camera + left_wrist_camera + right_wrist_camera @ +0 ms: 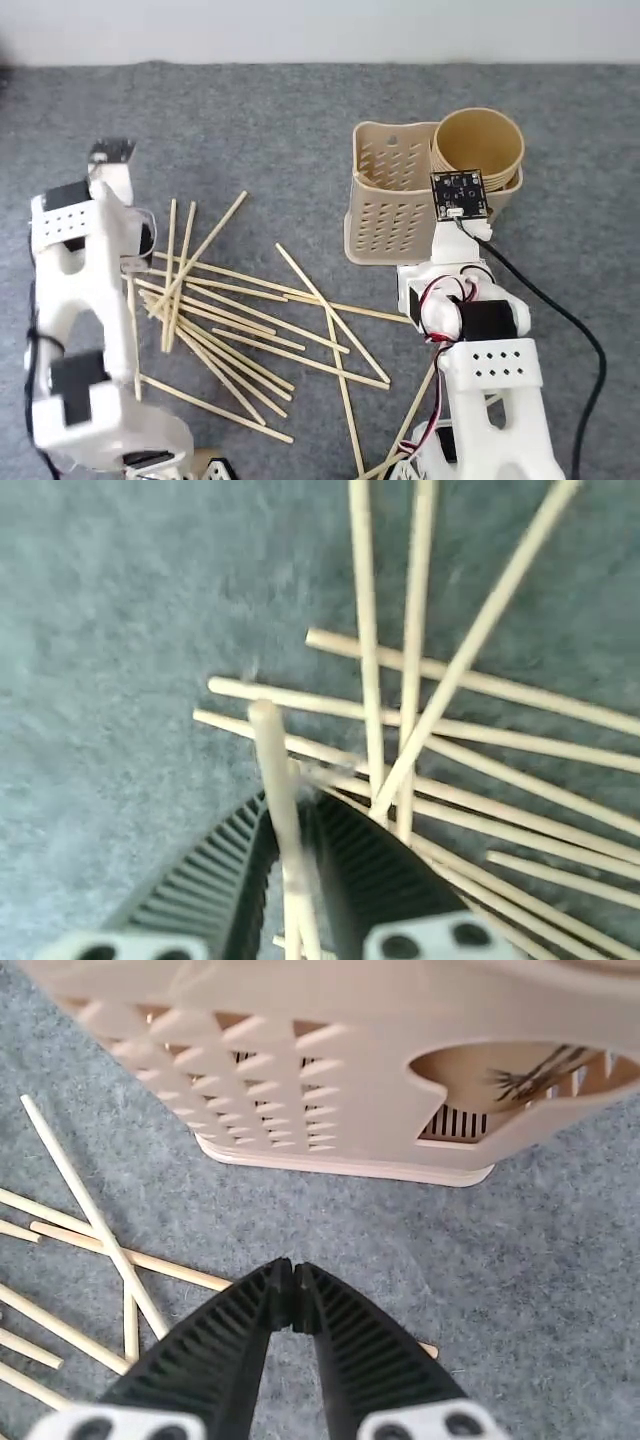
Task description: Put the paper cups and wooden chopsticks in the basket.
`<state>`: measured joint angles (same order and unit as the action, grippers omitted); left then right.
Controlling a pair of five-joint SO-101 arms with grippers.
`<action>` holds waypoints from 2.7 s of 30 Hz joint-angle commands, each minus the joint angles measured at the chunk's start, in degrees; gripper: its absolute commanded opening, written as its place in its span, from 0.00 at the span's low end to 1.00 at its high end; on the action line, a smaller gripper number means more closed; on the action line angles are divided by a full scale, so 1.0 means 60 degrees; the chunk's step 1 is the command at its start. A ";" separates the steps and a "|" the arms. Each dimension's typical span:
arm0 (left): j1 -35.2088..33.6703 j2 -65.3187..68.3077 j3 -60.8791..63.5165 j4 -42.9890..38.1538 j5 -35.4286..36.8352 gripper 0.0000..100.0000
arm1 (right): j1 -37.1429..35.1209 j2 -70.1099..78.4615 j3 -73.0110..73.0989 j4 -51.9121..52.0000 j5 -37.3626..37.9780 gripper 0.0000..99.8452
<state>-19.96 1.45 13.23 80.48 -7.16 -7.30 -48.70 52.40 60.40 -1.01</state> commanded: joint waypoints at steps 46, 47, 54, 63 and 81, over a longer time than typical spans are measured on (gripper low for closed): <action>0.5978 -0.2799 -0.7201 -0.4762 0.5172 0.01 | 0.0842 -0.0198 -0.0117 -0.0154 -0.0117 0.01; 0.6110 -0.2784 -0.7187 -0.4982 0.5172 0.01 | 0.0842 -0.0198 -0.0117 -0.0154 -0.0117 0.01; 0.6725 -0.2784 -0.5516 -0.7429 0.5128 0.01 | 0.0842 -0.0198 -0.0117 -0.0154 -0.0117 0.01; 0.7253 -0.2842 -0.2322 -0.8747 0.4586 0.02 | 0.0842 -0.0198 -0.0117 -0.0154 -0.0117 0.01; 0.6403 -0.4967 -0.1546 -0.5949 0.4469 0.17 | 0.0828 -0.0198 -0.0088 -0.0154 -0.0117 0.01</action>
<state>21.36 -23.25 4.44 39.87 20.35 -2.90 -48.70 52.40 60.48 -1.10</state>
